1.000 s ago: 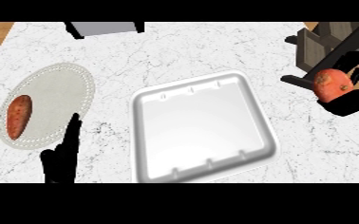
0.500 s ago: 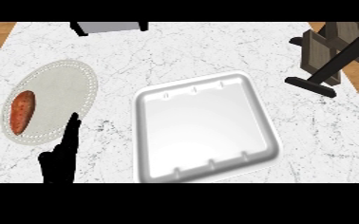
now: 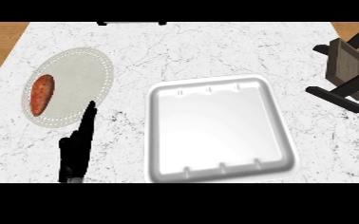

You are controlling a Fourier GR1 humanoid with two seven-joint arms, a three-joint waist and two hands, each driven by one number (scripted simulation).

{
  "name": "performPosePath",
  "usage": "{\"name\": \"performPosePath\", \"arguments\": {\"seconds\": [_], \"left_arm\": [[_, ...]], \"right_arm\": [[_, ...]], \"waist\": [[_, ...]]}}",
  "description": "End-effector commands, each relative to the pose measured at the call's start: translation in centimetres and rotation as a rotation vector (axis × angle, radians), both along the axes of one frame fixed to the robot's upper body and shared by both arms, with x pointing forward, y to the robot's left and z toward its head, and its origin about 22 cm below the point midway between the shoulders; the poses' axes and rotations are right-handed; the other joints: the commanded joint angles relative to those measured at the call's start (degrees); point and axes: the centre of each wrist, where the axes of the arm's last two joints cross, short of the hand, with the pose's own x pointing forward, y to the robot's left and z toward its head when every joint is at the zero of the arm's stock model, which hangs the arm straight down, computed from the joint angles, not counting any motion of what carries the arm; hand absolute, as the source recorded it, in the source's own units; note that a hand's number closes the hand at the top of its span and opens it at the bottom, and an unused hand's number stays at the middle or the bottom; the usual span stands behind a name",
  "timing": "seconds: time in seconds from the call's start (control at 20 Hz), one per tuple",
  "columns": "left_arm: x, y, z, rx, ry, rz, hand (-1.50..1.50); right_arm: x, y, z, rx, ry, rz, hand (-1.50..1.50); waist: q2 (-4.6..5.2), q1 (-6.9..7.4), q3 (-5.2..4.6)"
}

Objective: Pick the squash from the tray and place it in the tiered basket

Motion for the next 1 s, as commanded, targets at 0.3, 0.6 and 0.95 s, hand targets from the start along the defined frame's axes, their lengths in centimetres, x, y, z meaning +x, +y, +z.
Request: {"name": "performPosePath", "arguments": {"seconds": [0.3,0.6,0.95], "left_arm": [[1.0,-1.1,-0.2,-0.001,0.058,-0.073,0.0],[0.8,-1.1,-0.2,0.001,0.039,-0.099,0.0],[0.5,-2.7,-2.0,-0.012,0.053,-0.094,0.0]], "right_arm": [[2.4,-0.9,-0.7,0.022,0.009,-0.106,1.5],[3.9,-0.5,-1.1,0.045,0.016,-0.083,1.5],[8.3,0.6,-3.9,0.003,0.082,-0.012,1.5]], "waist": [[1.02,4.12,-0.27],[1.35,6.18,-0.32],[1.31,5.3,-0.31]]}}
